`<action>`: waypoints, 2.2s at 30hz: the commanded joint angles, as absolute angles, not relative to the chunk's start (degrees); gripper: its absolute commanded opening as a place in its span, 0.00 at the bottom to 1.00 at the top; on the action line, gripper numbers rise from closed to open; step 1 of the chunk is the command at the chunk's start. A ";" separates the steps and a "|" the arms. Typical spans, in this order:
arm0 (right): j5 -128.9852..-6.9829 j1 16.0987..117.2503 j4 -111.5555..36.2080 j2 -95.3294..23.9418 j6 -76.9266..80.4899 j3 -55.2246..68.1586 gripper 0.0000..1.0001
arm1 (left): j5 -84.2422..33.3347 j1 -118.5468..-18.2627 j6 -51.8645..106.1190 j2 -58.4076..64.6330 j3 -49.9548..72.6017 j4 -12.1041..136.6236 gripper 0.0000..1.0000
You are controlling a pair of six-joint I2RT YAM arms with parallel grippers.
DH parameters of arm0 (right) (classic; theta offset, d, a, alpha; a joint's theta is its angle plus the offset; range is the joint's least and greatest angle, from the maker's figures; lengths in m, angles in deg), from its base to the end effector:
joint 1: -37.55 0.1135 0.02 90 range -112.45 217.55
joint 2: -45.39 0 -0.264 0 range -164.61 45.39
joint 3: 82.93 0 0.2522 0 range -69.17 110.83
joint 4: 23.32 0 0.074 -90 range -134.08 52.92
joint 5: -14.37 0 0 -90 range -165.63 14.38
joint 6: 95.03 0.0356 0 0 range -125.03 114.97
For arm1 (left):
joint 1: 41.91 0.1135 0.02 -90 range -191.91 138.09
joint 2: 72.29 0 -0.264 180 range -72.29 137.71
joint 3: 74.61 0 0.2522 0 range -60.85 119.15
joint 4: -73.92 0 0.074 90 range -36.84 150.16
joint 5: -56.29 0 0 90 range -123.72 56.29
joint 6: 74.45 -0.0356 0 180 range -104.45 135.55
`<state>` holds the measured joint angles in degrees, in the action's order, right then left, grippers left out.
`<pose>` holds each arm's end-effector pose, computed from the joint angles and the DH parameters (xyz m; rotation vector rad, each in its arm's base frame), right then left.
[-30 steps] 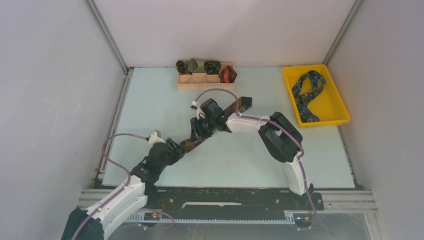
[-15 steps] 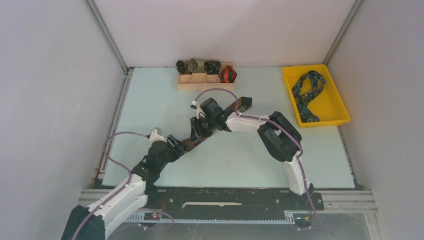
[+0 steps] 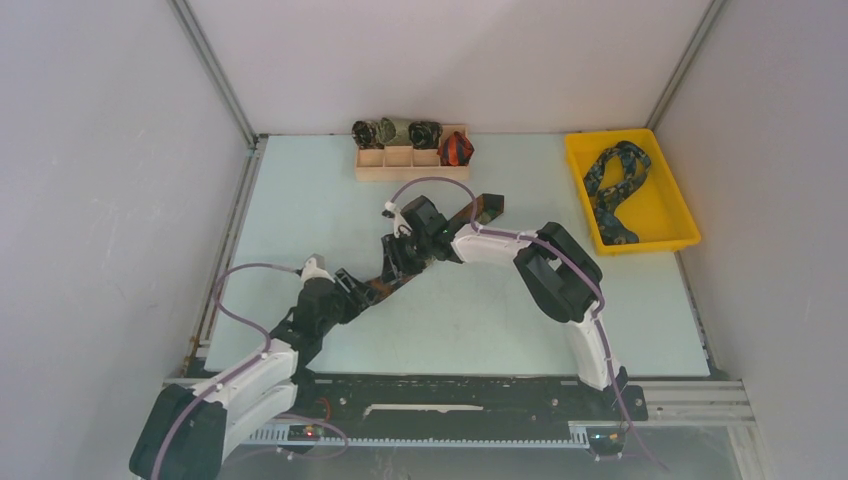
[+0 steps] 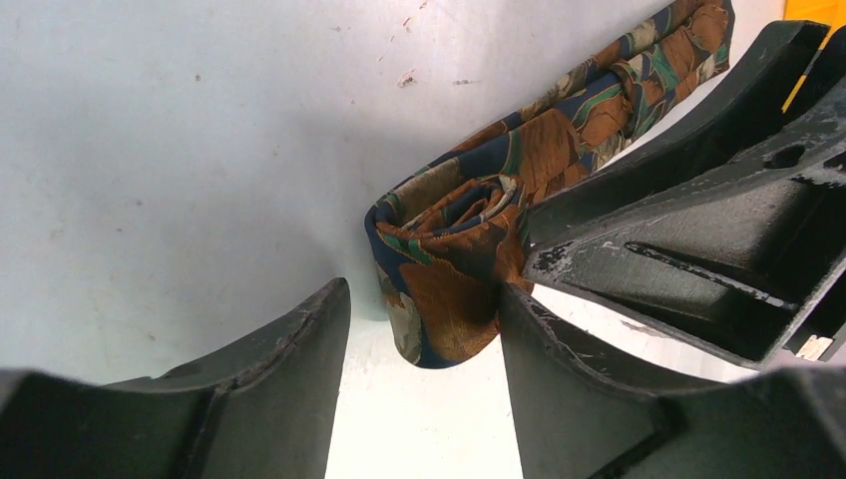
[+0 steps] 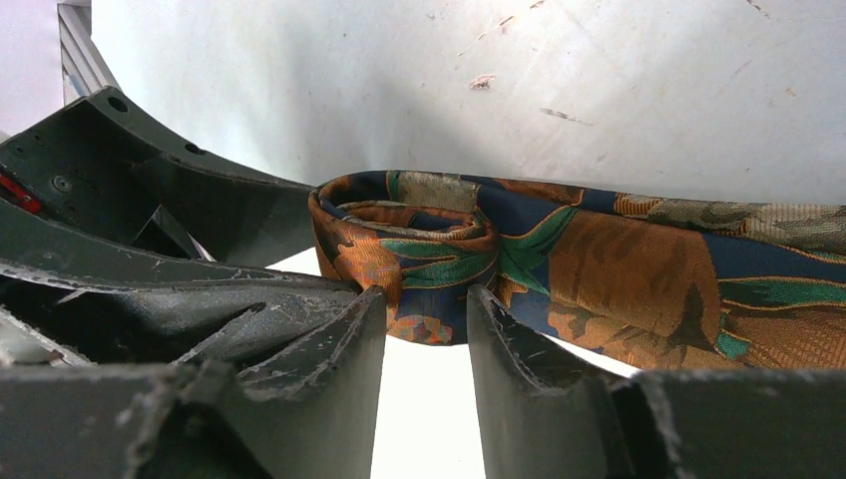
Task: Roll the ties
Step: Roll the tie at the center of the board.
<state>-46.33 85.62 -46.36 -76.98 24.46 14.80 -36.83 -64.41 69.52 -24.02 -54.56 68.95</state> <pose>0.2953 0.3548 0.1537 -0.6871 2.5523 1.1734 0.1469 -0.0587 0.1313 -0.6382 2.1438 -0.7007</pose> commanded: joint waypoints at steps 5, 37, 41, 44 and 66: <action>-45.21 85.53 -46.10 -78.07 23.93 17.16 0.38 | -34.70 -64.02 69.60 -20.07 -55.66 75.18 0.63; -44.15 85.61 -42.44 -73.38 23.29 12.31 0.37 | -35.87 -63.31 70.95 -18.99 -50.67 60.04 0.05; -43.97 86.73 -41.92 -72.87 23.81 12.86 0.36 | -38.07 -63.32 71.13 -25.18 -48.83 50.63 0.03; -43.81 87.53 -41.84 -72.61 24.43 13.46 0.36 | -39.93 -63.36 71.35 -28.25 -46.65 43.74 0.03; -44.09 91.70 -45.16 -79.98 27.85 22.04 0.26 | -41.36 -63.27 71.38 -30.78 -38.77 30.10 0.03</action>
